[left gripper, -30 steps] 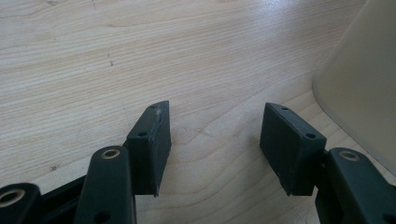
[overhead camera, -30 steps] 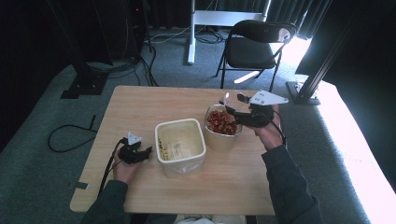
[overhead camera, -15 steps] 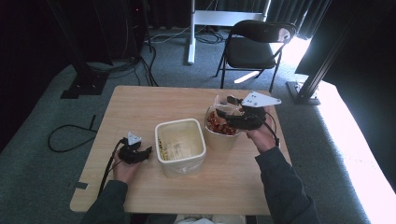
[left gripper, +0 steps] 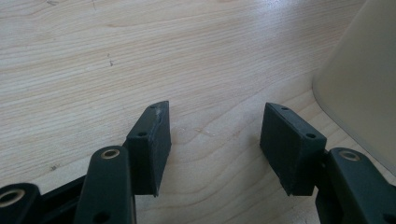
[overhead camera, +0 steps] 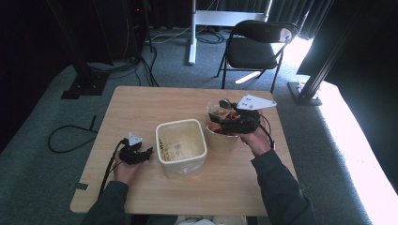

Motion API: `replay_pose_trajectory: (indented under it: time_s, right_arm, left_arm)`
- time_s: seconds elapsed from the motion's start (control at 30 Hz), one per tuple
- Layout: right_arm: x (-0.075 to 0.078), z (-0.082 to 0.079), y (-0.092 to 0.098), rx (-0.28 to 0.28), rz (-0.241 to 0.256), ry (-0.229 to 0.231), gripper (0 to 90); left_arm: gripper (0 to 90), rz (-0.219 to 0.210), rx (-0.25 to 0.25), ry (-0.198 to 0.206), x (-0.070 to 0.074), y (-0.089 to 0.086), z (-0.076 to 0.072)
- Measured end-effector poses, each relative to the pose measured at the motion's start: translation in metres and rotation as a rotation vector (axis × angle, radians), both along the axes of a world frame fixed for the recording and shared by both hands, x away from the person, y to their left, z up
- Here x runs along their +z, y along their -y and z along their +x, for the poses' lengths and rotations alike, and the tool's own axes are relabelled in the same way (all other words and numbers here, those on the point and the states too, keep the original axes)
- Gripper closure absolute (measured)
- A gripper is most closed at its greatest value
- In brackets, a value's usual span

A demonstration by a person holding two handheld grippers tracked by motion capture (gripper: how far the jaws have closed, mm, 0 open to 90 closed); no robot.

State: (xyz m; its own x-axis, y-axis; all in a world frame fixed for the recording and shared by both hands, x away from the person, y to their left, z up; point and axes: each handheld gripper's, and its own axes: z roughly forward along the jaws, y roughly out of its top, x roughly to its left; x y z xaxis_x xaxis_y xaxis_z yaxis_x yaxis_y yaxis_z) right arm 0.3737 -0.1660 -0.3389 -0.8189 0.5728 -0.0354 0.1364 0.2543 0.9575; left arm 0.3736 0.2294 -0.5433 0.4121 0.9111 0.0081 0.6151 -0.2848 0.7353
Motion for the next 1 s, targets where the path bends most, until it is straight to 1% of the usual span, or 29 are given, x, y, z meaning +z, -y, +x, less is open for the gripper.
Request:
replay_pose_trajectory:
  time_s: [0.03, 0.1, 0.33, 0.53, 0.57, 0.63, 0.7, 1.0]
  right_arm:
    - [0.0, 0.0, 0.0, 0.0, 0.0, 0.0, 35.8]
    - [0.0, -0.001, -0.004, 0.018, 0.014, -0.006, 35.8]
    - [0.0, -0.004, -0.013, 0.058, 0.035, -0.021, 35.8]
    - [0.0, -0.006, -0.021, 0.083, 0.039, -0.022, 35.8]
    - [0.001, -0.007, -0.025, 0.095, 0.039, -0.025, 35.8]
    - [0.001, -0.007, -0.026, 0.098, 0.039, -0.023, 35.7]
    - [0.001, -0.008, -0.032, 0.111, 0.039, -0.026, 35.7]
    - [0.003, -0.009, -0.045, 0.14, 0.039, -0.028, 35.2]
  left_arm:
    - [43.8, 0.0, 0.0, 0.0, 0.0, 0.0, 0.0]
    - [43.8, 0.0, 0.0, 0.0, 0.0, 0.0, 0.0]
    - [43.9, 0.0, 0.0, 0.0, 0.0, 0.0, 0.0]
    - [43.9, 0.0, 0.0, 0.0, 0.0, 0.0, 0.0]
    - [43.9, 0.0, 0.0, 0.0, 0.0, 0.0, 0.0]
    - [43.8, 0.0, -0.001, 0.0, 0.0, 0.0, 0.0]
    - [43.9, -0.001, 0.0, -0.001, 0.0, 0.0, 0.0]
    - [43.8, -0.001, 0.001, -0.001, 0.0, 0.0, 0.0]
